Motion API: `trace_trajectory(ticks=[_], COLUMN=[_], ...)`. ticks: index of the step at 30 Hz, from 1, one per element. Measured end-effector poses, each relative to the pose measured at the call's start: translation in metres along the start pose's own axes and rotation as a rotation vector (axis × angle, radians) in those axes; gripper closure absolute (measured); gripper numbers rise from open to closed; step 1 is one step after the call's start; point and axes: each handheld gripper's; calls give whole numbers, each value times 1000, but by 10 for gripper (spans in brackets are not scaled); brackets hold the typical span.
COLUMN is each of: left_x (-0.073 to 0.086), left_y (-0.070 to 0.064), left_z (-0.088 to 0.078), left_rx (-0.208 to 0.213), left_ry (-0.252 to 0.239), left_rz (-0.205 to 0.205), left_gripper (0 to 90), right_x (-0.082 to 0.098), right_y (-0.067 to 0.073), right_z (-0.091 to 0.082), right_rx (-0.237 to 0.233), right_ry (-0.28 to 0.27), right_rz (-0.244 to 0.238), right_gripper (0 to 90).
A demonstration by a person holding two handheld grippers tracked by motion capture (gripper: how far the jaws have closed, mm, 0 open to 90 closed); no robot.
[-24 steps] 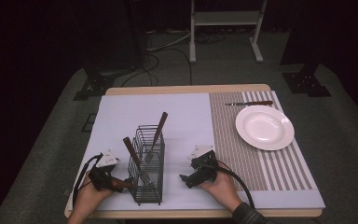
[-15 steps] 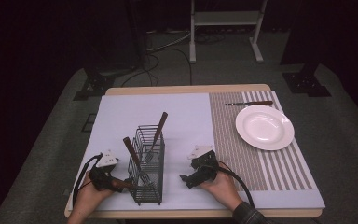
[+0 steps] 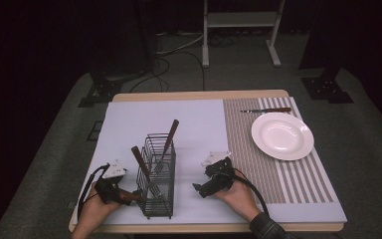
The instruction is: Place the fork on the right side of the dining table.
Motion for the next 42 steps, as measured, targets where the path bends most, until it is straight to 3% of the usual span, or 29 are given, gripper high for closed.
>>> trace_trajectory(ticks=[42], left_x=[0], left_y=[0], left_z=[0], left_rx=[-1], left_ry=[2], left_rz=[4], left_gripper=[0], right_x=[-55], right_y=[-13], right_z=[-42], right_rx=[-43], right_ry=[-152], right_rz=[3], right_gripper=[0])
Point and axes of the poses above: each handheld gripper's, and its own axes: z roughly forward along the jaws, x roughly out of its underside, y roughly to its left, and after that the axes turned 10 degrees about y, right-handed
